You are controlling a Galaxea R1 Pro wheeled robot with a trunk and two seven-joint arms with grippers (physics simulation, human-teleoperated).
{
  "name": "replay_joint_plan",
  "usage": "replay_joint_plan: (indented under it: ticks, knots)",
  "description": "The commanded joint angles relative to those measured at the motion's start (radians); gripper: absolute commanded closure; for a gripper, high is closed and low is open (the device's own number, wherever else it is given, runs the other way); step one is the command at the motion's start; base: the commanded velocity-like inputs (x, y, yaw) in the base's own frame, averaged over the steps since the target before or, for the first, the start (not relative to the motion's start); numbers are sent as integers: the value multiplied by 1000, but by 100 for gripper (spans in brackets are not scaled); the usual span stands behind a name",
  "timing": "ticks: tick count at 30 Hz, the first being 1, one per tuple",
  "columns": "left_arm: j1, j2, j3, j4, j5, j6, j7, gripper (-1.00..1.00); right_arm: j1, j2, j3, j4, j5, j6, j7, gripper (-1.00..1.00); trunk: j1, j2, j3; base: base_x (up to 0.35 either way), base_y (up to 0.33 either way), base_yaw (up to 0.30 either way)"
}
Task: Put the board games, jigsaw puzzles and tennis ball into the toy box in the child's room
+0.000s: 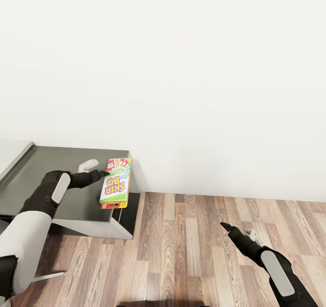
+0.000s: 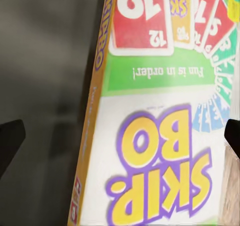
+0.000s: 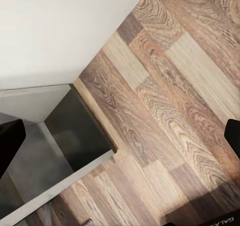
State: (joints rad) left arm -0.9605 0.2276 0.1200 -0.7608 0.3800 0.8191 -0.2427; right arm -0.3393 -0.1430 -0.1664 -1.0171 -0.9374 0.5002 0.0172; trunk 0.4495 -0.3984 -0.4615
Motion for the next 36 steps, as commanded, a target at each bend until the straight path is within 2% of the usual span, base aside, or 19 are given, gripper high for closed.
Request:
replay_joint_plan:
  ticks: [1, 3, 7, 14, 15, 16, 18, 22, 26, 28, 30, 34, 36]
  knots:
    - [0, 5, 3, -2, -3, 6, -19, -100, 0, 0, -2, 0, -1, 6, 2, -100, 1, -2, -1, 0, 0, 0]
    - [2, 23, 4, -4, -4, 8, -76, -100, 0, 0, -2, -1, -1, 6, 2, -100, 1, -2, -1, 0, 0, 0]
    - [3, 43, 4, -6, -5, 12, -141, -100, 0, 0, -1, -1, -1, 6, 1, -100, 1, -2, -1, 0, 0, 0]
    - [4, 65, 14, -6, -4, 14, -170, -100, -1, 0, -1, 0, -1, 6, 0, -100, 1, -2, -1, 0, 0, 0]
    - [4, 69, 23, -6, -4, 14, -171, -100, -1, 0, -1, 0, -1, 6, 0, -100, 1, -2, -1, 0, 0, 0]
    - [8, 74, 54, -6, -2, 14, -174, -100, -1, 0, -1, -1, -1, 5, 0, -100, 1, -2, -1, 0, 0, 0]
    - [15, 75, 84, -6, -1, 14, -177, -100, -1, 0, -1, -2, -1, 5, 1, -100, 1, -2, -1, 0, 0, 0]
    - [20, 78, 118, -6, 0, 16, -213, -100, -1, 0, -1, -3, -1, 5, 1, -100, 1, -2, -1, 0, 0, 0]
    - [23, 89, 135, -6, -2, 32, -329, -100, -1, 1, 0, -2, 3, 4, 1, -100, 1, -2, -1, 0, 0, 0]
    - [28, 105, 138, -6, -3, 43, -435, -100, -1, 3, 2, -2, 5, 4, 2, -100, 1, -2, -1, 0, 0, 0]
    - [30, 111, 138, -6, -5, 47, -492, -100, -1, 3, 3, -2, 6, 4, 2, -100, 1, -2, -1, 0, 0, 0]
    - [40, 134, 139, -6, -12, 52, -673, -100, -1, 3, 8, -1, 7, 4, 4, -100, 1, -2, -1, 0, 0, 0]
    - [43, 145, 138, -6, -12, 53, -733, -100, -1, 4, 10, -1, 8, 4, 5, -100, 1, -2, -1, 0, 0, 0]
